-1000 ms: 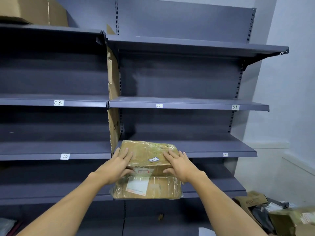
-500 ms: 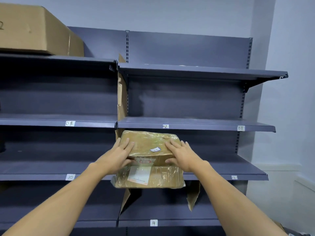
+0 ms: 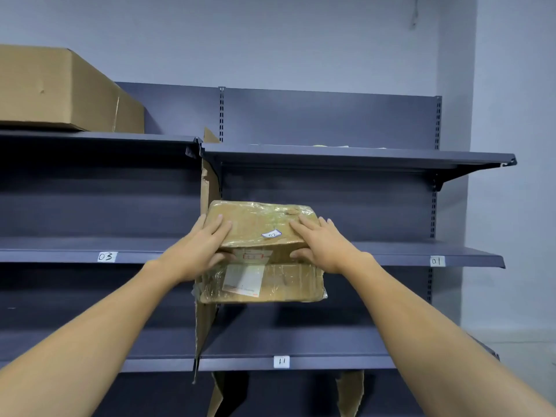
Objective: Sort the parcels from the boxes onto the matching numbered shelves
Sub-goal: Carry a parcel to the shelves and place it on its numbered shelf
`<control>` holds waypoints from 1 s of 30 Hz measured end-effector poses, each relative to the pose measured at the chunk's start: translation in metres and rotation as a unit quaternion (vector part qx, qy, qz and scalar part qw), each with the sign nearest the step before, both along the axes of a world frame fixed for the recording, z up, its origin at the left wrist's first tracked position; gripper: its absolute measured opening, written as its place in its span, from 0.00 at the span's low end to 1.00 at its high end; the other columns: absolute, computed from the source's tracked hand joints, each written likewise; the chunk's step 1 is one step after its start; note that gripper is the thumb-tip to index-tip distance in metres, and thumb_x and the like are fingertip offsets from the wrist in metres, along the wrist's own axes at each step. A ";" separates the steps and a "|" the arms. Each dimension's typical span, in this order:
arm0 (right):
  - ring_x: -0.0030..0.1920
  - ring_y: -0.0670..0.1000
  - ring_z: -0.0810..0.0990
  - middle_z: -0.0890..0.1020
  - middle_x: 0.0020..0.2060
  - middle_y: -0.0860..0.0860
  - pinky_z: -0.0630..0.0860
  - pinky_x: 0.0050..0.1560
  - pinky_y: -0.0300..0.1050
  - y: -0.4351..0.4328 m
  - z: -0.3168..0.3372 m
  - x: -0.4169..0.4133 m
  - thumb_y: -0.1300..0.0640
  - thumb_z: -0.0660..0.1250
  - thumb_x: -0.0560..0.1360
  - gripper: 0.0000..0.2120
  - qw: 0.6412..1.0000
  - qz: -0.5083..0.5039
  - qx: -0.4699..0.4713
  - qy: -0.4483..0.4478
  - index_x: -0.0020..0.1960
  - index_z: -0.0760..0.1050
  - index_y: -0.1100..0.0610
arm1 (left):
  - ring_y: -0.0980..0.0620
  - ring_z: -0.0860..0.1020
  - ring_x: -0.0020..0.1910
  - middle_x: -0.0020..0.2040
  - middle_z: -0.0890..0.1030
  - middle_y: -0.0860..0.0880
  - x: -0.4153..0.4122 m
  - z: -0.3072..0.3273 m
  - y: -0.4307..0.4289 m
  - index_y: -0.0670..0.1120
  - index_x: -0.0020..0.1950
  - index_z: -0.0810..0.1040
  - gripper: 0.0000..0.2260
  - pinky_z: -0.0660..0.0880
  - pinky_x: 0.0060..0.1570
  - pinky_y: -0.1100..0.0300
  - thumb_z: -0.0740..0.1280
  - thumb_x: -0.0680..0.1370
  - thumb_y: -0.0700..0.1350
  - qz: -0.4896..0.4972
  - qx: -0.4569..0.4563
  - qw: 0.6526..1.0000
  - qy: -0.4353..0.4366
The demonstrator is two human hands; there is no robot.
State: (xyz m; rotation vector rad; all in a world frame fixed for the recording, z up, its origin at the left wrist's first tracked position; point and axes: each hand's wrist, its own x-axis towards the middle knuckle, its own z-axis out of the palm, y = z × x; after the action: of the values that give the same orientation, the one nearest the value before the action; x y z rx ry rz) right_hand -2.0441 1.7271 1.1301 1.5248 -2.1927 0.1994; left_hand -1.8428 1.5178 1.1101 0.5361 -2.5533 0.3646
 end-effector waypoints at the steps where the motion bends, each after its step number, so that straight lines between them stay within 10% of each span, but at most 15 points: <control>1: 0.74 0.67 0.59 0.55 0.80 0.53 0.49 0.76 0.57 -0.005 0.006 -0.006 0.43 0.60 0.82 0.33 1.000 0.003 -0.003 0.007 0.81 0.52 0.53 | 0.40 0.48 0.79 0.82 0.49 0.47 -0.004 0.006 -0.001 0.46 0.81 0.51 0.32 0.60 0.75 0.47 0.61 0.83 0.55 0.000 -0.003 1.000 0.006; 23: 0.62 0.56 0.71 0.71 0.66 0.52 0.68 0.57 0.49 -0.116 0.013 -0.098 0.36 0.67 0.75 0.33 0.983 -0.047 -0.164 0.071 0.73 0.65 0.52 | 0.45 0.76 0.58 0.60 0.77 0.46 -0.095 0.028 -0.078 0.44 0.64 0.76 0.20 0.75 0.51 0.52 0.68 0.78 0.56 0.065 -0.097 0.978 0.172; 30: 0.71 0.65 0.70 0.67 0.75 0.64 0.74 0.60 0.64 -0.152 -0.016 -0.101 0.44 0.84 0.59 0.54 0.958 -0.125 -0.237 0.101 0.77 0.64 0.59 | 0.33 0.64 0.74 0.72 0.67 0.33 -0.109 -0.021 -0.087 0.42 0.76 0.68 0.44 0.67 0.69 0.37 0.80 0.62 0.35 0.066 -0.130 0.963 0.225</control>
State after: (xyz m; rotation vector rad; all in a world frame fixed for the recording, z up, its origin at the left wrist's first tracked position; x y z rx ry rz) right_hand -2.1446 1.5753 1.1137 0.9534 -1.9673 0.4320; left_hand -1.9514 1.4305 1.0893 0.6111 -2.0030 0.5466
